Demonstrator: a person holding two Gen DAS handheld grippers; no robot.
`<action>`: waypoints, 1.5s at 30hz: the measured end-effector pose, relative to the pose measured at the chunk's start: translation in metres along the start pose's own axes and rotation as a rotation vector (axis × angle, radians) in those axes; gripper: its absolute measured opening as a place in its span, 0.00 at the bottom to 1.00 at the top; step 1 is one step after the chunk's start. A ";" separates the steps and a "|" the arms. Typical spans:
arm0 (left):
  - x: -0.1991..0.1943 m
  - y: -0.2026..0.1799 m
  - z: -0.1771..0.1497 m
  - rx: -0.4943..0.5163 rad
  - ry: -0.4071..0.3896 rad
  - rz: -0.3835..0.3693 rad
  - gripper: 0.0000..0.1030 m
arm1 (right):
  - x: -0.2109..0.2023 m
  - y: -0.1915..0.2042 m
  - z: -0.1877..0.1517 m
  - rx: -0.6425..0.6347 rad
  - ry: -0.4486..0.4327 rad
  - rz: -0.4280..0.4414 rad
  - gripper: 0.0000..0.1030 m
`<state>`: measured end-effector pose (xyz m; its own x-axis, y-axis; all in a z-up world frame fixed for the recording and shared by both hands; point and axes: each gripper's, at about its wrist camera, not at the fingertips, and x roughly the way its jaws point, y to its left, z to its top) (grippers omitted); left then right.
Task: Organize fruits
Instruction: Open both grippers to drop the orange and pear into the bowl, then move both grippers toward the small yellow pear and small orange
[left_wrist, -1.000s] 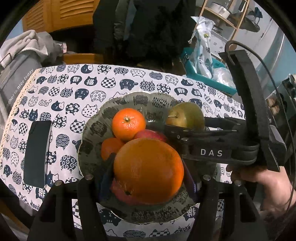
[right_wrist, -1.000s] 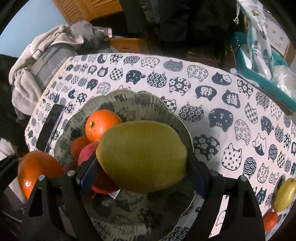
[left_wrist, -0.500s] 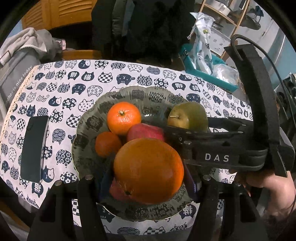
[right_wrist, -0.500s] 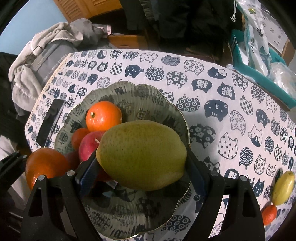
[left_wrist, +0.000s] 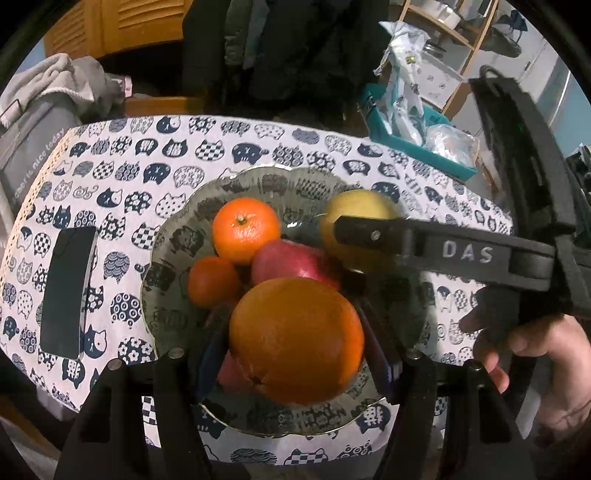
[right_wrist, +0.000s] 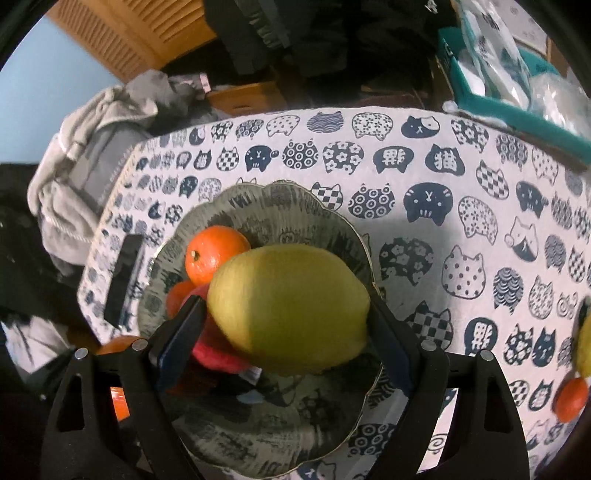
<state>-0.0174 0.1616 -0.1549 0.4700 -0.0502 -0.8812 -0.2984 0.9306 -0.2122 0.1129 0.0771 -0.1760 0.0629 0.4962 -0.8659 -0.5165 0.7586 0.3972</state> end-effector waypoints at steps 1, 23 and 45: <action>-0.002 -0.002 0.001 0.006 -0.009 -0.005 0.67 | 0.000 0.001 0.000 -0.004 0.000 0.001 0.82; -0.014 -0.023 0.001 0.049 -0.037 -0.003 0.71 | -0.076 0.024 -0.005 -0.151 -0.168 -0.154 0.82; -0.041 -0.099 0.012 0.169 -0.097 -0.025 0.76 | -0.176 -0.020 -0.044 -0.166 -0.305 -0.297 0.82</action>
<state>0.0031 0.0756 -0.0928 0.5559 -0.0462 -0.8300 -0.1456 0.9776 -0.1519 0.0752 -0.0440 -0.0450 0.4649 0.3875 -0.7960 -0.5660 0.8215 0.0693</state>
